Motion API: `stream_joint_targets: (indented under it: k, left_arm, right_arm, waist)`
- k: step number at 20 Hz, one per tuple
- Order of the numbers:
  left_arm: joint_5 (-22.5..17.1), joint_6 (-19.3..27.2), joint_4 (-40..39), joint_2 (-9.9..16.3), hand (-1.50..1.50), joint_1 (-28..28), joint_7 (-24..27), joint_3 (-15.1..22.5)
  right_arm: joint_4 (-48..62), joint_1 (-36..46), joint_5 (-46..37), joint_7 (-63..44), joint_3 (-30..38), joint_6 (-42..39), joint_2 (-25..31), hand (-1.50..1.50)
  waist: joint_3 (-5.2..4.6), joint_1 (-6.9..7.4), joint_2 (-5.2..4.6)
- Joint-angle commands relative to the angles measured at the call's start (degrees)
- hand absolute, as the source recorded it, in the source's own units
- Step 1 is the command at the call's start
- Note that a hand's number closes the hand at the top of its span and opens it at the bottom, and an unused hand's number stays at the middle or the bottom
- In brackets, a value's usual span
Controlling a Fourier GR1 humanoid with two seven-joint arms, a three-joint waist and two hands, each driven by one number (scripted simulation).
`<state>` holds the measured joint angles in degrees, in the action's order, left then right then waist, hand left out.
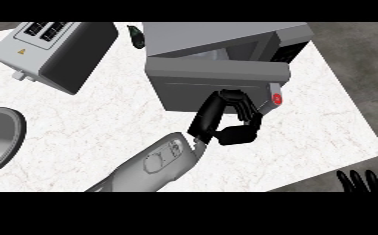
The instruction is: Pick up the milk, place it into the microwave and close the microwave
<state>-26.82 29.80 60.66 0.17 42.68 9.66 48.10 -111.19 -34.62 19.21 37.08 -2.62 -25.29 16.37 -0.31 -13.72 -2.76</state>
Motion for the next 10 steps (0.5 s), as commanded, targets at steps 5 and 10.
stream_joint_targets:
  k: [5,10]
  left_arm:
    - [-8.48,0.61,-5.49,-0.17,1.5,7.1,4.34,-4.4]
    - [-11.1,-0.22,-10.06,-0.17,1.5,9.53,7.51,-5.82]
  right_arm:
    - [-3.71,-1.74,3.6,-2.06,-0.45,-2.52,2.2,-1.5]
    - [-5.32,-1.6,4.49,-2.6,0.2,-2.16,2.71,-1.5]
  waist:
    - [0.06,-3.32,-0.78]
    - [0.1,-4.83,-1.65]
